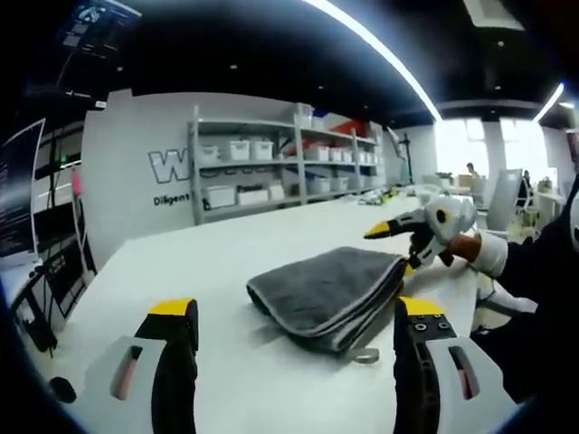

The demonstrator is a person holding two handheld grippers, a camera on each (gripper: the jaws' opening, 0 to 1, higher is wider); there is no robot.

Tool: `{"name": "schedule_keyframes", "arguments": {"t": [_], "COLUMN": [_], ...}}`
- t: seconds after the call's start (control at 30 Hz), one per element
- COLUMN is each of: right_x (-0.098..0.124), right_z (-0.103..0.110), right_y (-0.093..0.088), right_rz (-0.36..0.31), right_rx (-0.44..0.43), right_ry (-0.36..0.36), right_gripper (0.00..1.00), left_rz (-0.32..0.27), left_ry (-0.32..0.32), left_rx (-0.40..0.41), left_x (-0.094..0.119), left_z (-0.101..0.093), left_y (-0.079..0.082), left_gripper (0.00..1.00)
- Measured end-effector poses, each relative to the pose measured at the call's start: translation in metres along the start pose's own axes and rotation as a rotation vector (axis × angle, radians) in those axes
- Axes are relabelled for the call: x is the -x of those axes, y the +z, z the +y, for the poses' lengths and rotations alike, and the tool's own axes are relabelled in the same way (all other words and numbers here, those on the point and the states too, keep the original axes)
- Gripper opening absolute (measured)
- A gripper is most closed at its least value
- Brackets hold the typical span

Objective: Open the folded towel by lifting each exposed corner and separating the folded layers until the towel lies flat within the target outline without major curled edges

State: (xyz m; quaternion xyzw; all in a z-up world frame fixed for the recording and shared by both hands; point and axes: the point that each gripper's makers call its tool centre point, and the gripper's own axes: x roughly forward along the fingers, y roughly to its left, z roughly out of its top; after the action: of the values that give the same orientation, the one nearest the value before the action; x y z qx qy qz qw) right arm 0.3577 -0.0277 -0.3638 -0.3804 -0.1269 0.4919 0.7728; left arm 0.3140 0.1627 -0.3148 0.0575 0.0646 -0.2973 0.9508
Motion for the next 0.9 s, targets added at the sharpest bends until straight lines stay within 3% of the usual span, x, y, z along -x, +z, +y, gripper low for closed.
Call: {"name": "schedule_keyframes", "arguments": {"t": [0.3,0.43,0.5,0.67,0.73,0.9], "right_x": [-0.01,-0.011,-0.012,-0.015,-0.017,-0.026], "right_z": [0.001,0.001,0.001,0.008,0.008,0.019], "right_y": [0.002,0.01,0.016,0.019,0.021,0.025], "right_rz": [0.0,0.011,0.008,0.014,0.037,0.029], "right_rx": [0.09,0.202,0.299,0.42,0.515,0.567], "right_ry": [-0.01,-0.05,-0.084,-0.088,-0.108,-0.074], "right_gripper": [0.48,0.47,0.46,0.41,0.4,0.3], "left_rz": [0.001,0.001,0.0,0.002,0.004,0.001], "left_ry": [0.013,0.017,0.02,0.017,0.017,0.019], "left_rx": [0.011,0.01,0.01,0.006,0.006,0.013], "left_x": [0.002,0.003,0.004,0.003,0.003,0.002], "left_z": [0.008,0.009,0.01,0.008,0.008,0.009], "left_y": [-0.002,-0.002,-0.002,-0.002,-0.003,-0.003], "left_gripper": [0.88,0.88,0.88,0.88,0.88,0.88]}}
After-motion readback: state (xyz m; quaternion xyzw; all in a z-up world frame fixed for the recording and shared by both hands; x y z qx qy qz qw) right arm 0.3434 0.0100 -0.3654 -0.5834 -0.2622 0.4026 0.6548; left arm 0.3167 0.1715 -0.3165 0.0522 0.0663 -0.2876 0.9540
